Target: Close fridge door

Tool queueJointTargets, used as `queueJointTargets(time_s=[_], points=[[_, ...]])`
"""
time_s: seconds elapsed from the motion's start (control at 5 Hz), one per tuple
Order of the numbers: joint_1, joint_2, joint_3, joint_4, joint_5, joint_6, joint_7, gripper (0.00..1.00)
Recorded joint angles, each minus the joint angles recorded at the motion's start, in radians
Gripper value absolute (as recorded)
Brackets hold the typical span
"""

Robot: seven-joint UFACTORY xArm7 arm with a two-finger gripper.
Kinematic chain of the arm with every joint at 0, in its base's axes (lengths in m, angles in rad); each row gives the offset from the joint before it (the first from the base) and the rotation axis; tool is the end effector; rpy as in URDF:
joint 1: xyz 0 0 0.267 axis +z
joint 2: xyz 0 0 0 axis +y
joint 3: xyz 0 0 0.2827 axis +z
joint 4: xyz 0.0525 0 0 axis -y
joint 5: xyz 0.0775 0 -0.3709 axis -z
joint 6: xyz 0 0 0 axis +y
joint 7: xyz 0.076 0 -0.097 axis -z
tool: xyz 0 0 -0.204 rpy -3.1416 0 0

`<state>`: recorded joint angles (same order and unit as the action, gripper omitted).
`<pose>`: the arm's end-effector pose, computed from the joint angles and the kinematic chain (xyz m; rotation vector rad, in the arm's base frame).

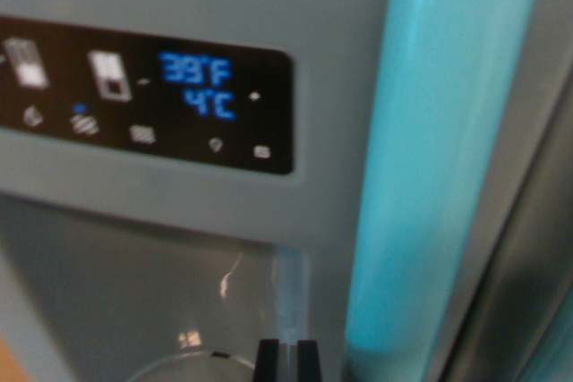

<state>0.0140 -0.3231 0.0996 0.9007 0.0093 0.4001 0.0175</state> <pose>0.6039 0.0688 0.3488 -2.8507 -0.1394 -1.2440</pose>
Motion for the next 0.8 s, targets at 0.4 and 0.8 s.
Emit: queueJointTargets(time_s=[0.4, 0.8], points=[[0.0000, 0.024, -0.010, 0.014, 0.0000, -0.023, 0.000, 1.00], [0.0000, 0.033, -0.012, 0.018, 0.0000, -0.028, 0.000, 1.00]])
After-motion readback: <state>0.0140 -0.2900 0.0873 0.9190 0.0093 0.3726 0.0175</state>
